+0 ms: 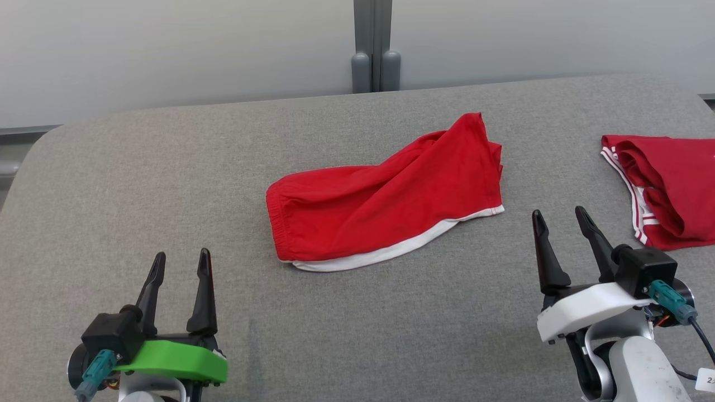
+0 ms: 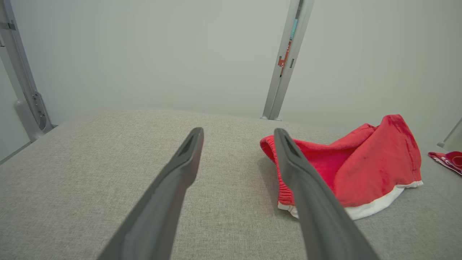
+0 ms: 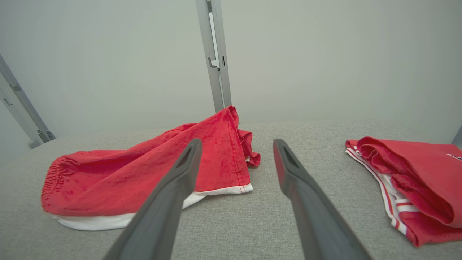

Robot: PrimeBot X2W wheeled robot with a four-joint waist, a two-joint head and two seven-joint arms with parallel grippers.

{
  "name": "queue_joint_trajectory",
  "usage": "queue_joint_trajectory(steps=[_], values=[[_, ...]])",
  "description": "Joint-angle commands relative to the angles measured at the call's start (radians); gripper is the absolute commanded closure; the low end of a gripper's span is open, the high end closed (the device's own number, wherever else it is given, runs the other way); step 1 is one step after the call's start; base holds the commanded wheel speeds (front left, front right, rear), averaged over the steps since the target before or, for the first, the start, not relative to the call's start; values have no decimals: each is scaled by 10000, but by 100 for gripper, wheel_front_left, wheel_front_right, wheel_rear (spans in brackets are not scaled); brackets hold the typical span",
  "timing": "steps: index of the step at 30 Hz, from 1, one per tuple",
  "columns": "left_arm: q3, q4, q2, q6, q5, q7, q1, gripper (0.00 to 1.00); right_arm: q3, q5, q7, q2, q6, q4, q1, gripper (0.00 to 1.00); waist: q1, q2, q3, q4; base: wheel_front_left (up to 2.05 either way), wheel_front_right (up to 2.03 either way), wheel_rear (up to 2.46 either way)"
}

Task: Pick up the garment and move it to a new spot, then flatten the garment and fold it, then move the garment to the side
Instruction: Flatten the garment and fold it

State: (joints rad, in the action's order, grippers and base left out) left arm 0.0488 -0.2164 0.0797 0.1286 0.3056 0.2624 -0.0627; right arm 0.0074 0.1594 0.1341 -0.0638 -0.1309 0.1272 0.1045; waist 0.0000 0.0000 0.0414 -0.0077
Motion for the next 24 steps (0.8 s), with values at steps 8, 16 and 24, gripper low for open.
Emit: queue_joint_trajectory(steps=[8, 16, 24], values=[[29, 15, 6, 23, -15, 26, 70, 0, -61, 24, -167, 60, 6, -212, -184, 0, 0, 0, 111, 49, 0, 0, 0], [262, -212, 112, 23, 56, 26, -49, 0, -131, 138, -381, 90, 6, -87, -99, 0, 0, 0, 193, 118, 0, 0, 0], [2022, -1763, 433, 22, 462, 26, -1083, 0, -134, 358, -1315, -103, 6, 1259, 918, 0, 0, 0, 687, 124, 0, 0, 0]])
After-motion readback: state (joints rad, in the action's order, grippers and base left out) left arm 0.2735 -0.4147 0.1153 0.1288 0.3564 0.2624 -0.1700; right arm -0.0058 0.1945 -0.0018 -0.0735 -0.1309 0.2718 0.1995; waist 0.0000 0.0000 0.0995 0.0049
